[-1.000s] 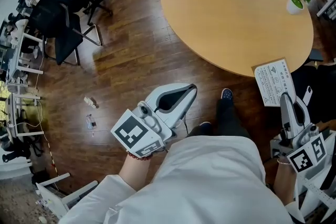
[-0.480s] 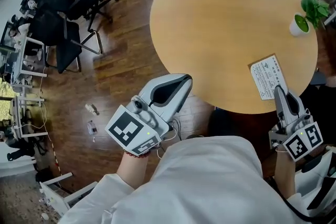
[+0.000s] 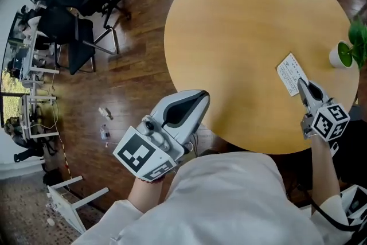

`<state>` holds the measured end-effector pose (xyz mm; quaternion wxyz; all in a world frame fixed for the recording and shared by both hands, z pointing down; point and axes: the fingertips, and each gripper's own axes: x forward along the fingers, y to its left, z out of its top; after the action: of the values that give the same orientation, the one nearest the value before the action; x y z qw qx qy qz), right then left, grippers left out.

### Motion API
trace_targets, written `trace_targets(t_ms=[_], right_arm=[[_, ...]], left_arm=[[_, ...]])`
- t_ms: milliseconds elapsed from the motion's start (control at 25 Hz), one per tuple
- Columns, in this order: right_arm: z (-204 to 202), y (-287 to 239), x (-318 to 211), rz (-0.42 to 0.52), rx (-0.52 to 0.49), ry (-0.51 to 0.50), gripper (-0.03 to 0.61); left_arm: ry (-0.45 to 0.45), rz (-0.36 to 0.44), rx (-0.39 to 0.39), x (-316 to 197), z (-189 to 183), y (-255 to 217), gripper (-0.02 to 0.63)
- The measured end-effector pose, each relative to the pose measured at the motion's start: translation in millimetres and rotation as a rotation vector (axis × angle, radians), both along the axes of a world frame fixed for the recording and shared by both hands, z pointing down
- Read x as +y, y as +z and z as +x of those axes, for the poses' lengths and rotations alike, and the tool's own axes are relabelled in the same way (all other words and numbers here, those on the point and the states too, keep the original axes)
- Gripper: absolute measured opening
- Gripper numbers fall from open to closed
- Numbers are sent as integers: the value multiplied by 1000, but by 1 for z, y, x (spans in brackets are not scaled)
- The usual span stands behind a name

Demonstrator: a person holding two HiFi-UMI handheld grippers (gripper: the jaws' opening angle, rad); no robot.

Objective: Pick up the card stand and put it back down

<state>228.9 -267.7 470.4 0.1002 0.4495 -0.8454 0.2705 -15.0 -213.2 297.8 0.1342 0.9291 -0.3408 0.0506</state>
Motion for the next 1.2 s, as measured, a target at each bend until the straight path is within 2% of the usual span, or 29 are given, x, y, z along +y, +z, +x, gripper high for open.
trace_targets(t_ms=[160,240,360,600,680,800,920,1040,1200], right_arm=[[-12,33,-85,0,12,-74,21],[-21,48,-104,-3,12,-114,21],[-35,59,-116,27,22,-186,21],[-42,79,-128,95,84,-238,18],[-41,84,-126,86,92,-248,73],[-35,85,-120,65,103,-191,140],[-20,87,-106,59,112,-89,212],[12,78,-75,82,152,34,192],[36,50,0,92,141,159,179]], left_arm=[[-27,-45,-54,-42,5,14,0],[-56,-67,-39,-54,6,21,0],[-90,-89,-16,-65,6,28,0],[-112,-114,-27,-71,5,46,0],[-110,-115,-26,-69,6,45,0],[-114,-114,-13,-60,4,42,0],[-105,-92,3,-47,3,41,0],[-71,-60,24,-30,6,30,0],[-8,-30,107,4,4,5,0]])
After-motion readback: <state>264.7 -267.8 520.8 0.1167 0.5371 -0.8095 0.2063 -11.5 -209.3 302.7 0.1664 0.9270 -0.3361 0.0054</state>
